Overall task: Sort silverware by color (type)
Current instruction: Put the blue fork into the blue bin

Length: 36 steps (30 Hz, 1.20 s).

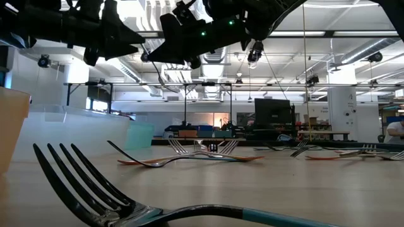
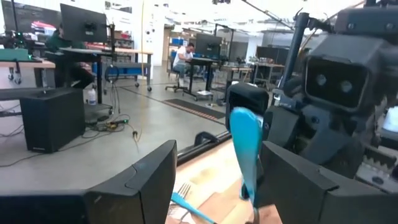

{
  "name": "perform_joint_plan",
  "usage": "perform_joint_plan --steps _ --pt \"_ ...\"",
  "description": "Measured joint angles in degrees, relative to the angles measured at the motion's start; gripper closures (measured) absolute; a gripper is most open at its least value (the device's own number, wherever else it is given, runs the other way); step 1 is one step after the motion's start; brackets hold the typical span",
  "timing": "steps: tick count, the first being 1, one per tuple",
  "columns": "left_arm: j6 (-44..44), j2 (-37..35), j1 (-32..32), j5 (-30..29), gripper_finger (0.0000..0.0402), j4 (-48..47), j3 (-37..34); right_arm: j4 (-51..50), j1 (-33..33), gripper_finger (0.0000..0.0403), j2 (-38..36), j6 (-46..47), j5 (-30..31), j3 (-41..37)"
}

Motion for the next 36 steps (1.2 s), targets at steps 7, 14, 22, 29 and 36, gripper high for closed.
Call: perform_joint_plan --steps 7,14,22,29,36 --pt "0.02 0.02 0.0 0.13 0.019 1.68 0.0 0.01 0.57 0.039 0.0 -2.59 0.12 -0.02" --pt "-0.24 0.02 0.0 1.83 0.0235 1.88 0.0 0.02 0.74 0.039 -0.02 -3.34 0.41 -0.02" --pt "-1.12 0.02 -0.04 3.85 0.0378 1.81 0.0 0.0 0.74 0.039 -0.02 -2.81 0.76 0.09" --pt "-1.67 -0.01 0.0 3.79 0.04 1.88 0.0 0.01 0.74 0.0391 -0.02 -2.65 2.93 0.22" --pt "3.6 -1.51 0.02 0.84 0.04 1.49 0.0 -0.04 0.45 0.0391 -0.58 -2.84 9.57 0.31"
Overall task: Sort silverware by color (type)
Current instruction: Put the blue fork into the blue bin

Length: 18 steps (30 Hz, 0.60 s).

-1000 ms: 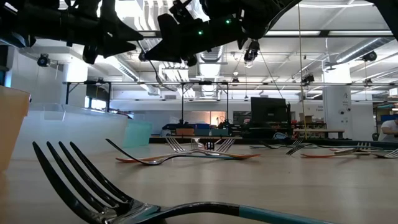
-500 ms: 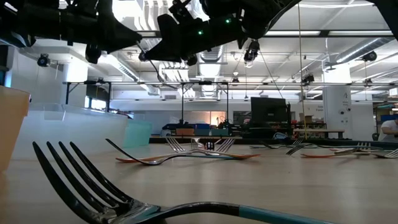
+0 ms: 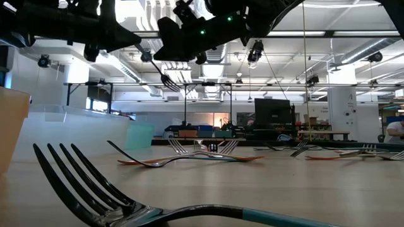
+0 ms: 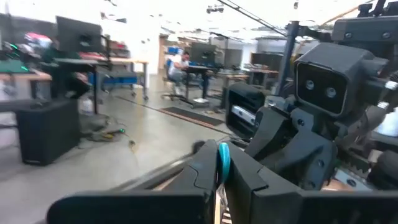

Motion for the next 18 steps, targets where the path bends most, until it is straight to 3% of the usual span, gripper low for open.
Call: perform_joint_plan --steps 6,11,13,18 --pt "4.84 -4.32 0.12 -4.65 0.0401 -2.6 0.0 -1.13 -0.61 0.039 -1.16 -0.5 0.04 0.0" --pt "12.33 -8.02 0.86 -29.16 0.0401 -12.45 0.0 -6.76 -1.6 0.039 -2.75 -0.39 0.08 0.0" --pt "13.16 -9.04 1.53 -36.28 0.0401 -17.69 0.0 -8.96 -1.87 0.039 -3.09 -0.73 0.32 0.02" --pt "12.76 -9.99 4.27 -36.34 0.0401 -25.37 0.0 -15.94 -2.38 0.039 -3.31 -4.5 -0.02 0.02"
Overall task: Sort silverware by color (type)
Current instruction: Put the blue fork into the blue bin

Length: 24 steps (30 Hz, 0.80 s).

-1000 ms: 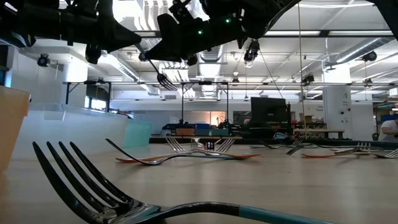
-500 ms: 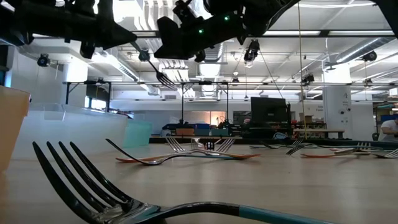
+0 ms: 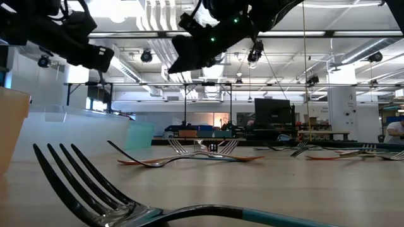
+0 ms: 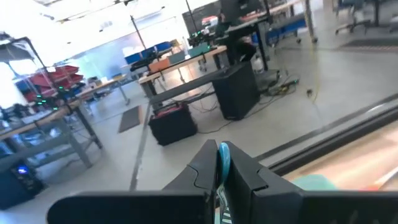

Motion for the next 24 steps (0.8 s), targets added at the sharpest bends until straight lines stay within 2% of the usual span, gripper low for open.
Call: perform_joint_plan --steps 4,7,12,16,19,24 --pt "-1.27 1.16 2.34 0.17 0.0401 -1.87 0.0 -5.22 -0.28 0.039 0.0 1.95 1.91 0.0" --pt "-4.18 2.41 2.87 1.7 0.0399 -3.51 0.0 -13.08 -0.53 0.039 -0.44 3.18 4.69 0.25" --pt "-9.29 4.62 2.83 4.6 0.0378 -6.91 0.0 -27.14 -1.66 0.039 -1.2 7.7 5.98 2.54" --pt "-13.17 6.76 2.85 4.67 0.0358 -12.58 0.0 -35.6 -2.59 0.0387 -1.2 8.4 6.04 4.07" --pt "-15.76 8.08 2.85 4.34 0.0342 -14.41 0.0 -40.86 -3.66 0.0371 -1.2 8.47 5.9 4.95" --pt "-16.08 8.41 2.85 1.58 0.0321 -14.56 0.0 -49.5 -6.47 0.0314 -1.13 8.13 6.17 5.03"
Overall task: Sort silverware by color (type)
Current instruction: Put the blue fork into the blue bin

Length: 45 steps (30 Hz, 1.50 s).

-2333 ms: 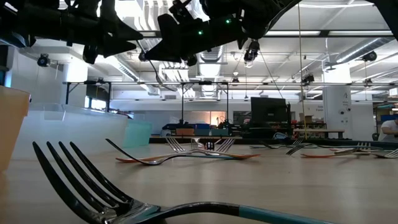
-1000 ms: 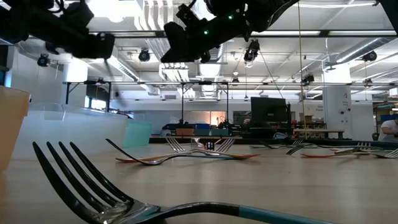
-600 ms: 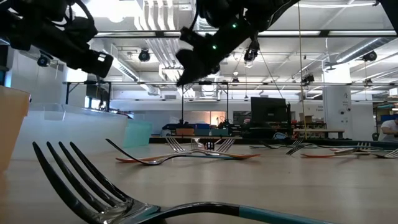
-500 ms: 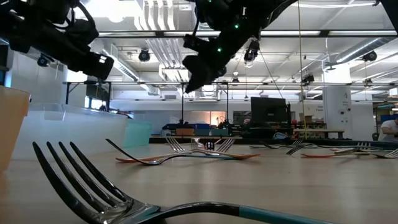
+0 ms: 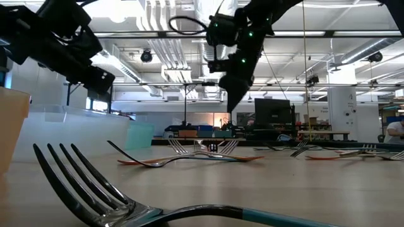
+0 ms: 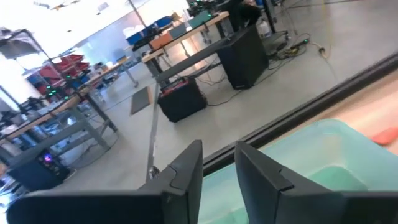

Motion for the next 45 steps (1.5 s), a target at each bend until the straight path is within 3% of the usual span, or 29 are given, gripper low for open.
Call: perform_joint_plan --steps 3,7,14,19,23,33,45 --pt "-0.09 -0.7 -0.02 -0.22 0.0314 0.16 0.0 -4.1 -1.48 0.0282 0.06 4.67 1.0 0.0" --pt "-0.99 -1.63 -0.02 0.2 0.0311 0.16 0.0 -12.88 -2.84 0.0274 -0.22 15.57 1.15 0.0" --pt "-9.06 -3.02 -0.02 12.24 0.0311 0.39 0.0 -26.14 -2.78 0.0289 0.31 20.95 -0.18 -0.8" --pt "-9.97 -3.25 -0.02 20.3 0.0311 1.07 0.0 -25.94 -3.66 0.0299 0.49 16.57 -5.18 -3.34" --pt "-9.98 -3.14 -0.03 23.4 0.0311 1.97 0.0 -25.84 -4.89 0.03 0.54 10.02 -9.37 -5.5" --pt "-9.97 -2.96 -0.02 23.69 0.0311 2.43 0.0 -18.48 -8.02 0.0292 0.56 -6.09 -9.75 -8.88" --pt "-9.97 -2.96 -0.02 23.69 0.0311 2.5 0.0 -12.06 -13.43 0.0291 0.56 -10.45 -10.26 -13.45"
